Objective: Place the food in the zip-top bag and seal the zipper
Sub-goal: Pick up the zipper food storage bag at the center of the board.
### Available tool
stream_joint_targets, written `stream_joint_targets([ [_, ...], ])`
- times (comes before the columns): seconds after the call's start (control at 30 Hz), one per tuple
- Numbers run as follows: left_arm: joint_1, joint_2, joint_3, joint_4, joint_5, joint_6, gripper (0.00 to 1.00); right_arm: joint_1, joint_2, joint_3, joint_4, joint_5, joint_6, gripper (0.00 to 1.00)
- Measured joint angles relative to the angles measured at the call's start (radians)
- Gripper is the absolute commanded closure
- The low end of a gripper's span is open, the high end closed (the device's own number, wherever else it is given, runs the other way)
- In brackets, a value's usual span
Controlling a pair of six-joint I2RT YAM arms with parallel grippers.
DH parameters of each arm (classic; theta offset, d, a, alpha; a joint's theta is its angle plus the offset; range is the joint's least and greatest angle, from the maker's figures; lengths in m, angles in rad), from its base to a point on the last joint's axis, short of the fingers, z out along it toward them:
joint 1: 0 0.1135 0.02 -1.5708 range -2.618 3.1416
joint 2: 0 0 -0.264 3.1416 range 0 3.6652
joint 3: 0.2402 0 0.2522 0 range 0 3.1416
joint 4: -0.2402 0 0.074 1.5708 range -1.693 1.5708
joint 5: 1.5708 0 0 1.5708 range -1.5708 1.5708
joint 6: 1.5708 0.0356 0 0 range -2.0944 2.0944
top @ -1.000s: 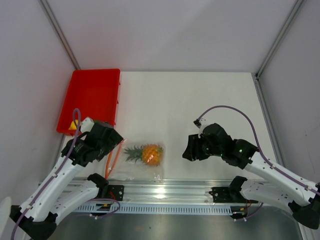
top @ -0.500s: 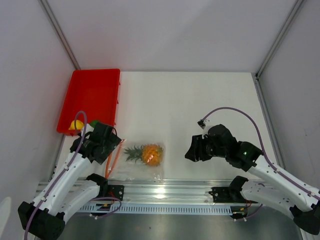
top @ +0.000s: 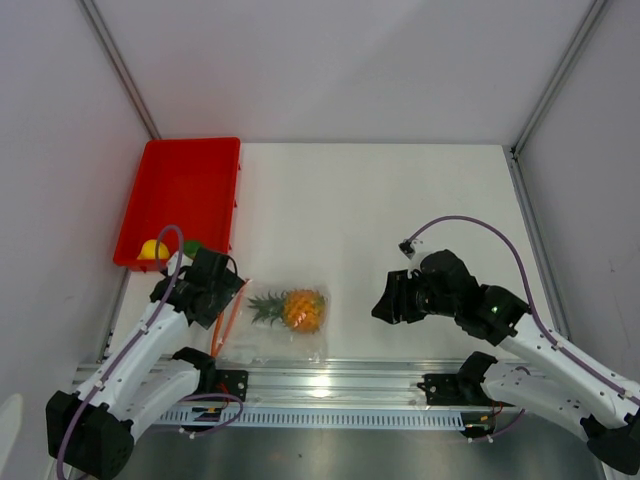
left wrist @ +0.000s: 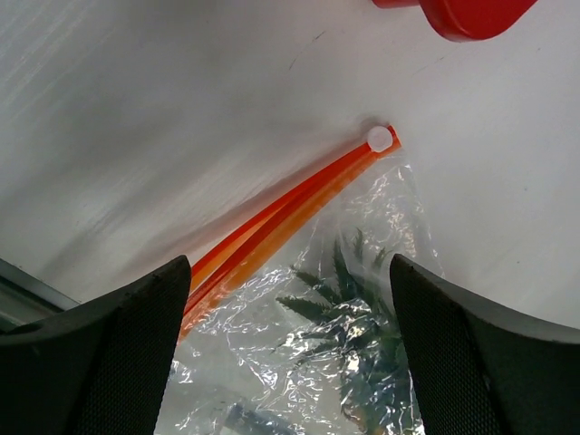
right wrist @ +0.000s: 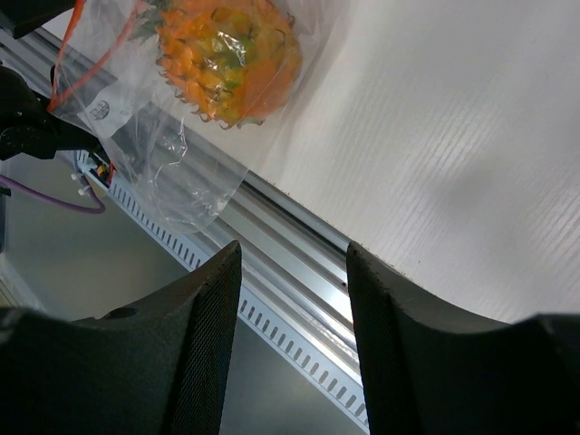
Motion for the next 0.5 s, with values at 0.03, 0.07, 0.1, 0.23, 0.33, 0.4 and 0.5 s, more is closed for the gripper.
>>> stream_joint_targets([
  [0.03,0.005,-0.001,-0.010,0.011,0.005,0.002,0.12,-0.001,0.000,0.000,0.000,0.000,0.000,0.48],
  [0.07,0.008,-0.001,-0.015,0.019,0.007,0.007,0.13,-0.001,0.000,0.000,0.000,0.000,0.000,0.48],
  [0.1,0.011,-0.001,-0.021,0.030,0.014,0.018,0.14,-0.001,0.000,0.000,0.000,0.000,0.000,0.48],
  [0.23,0.013,-0.008,-0.036,0.078,0.051,0.063,0.31,-0.001,0.000,0.000,0.000,-0.003,0.000,0.48],
  [0.33,0.014,-0.017,-0.050,0.110,0.073,0.087,0.46,-0.001,0.000,0.000,0.001,-0.006,0.000,0.48],
  [0.4,0.015,-0.019,-0.068,0.141,0.100,0.105,0.49,-0.001,0.000,0.000,0.002,-0.007,0.000,0.49],
  [0.5,0.015,-0.016,-0.098,0.192,0.144,0.126,0.52,-0.001,0.000,0.000,0.002,-0.007,0.000,0.49],
])
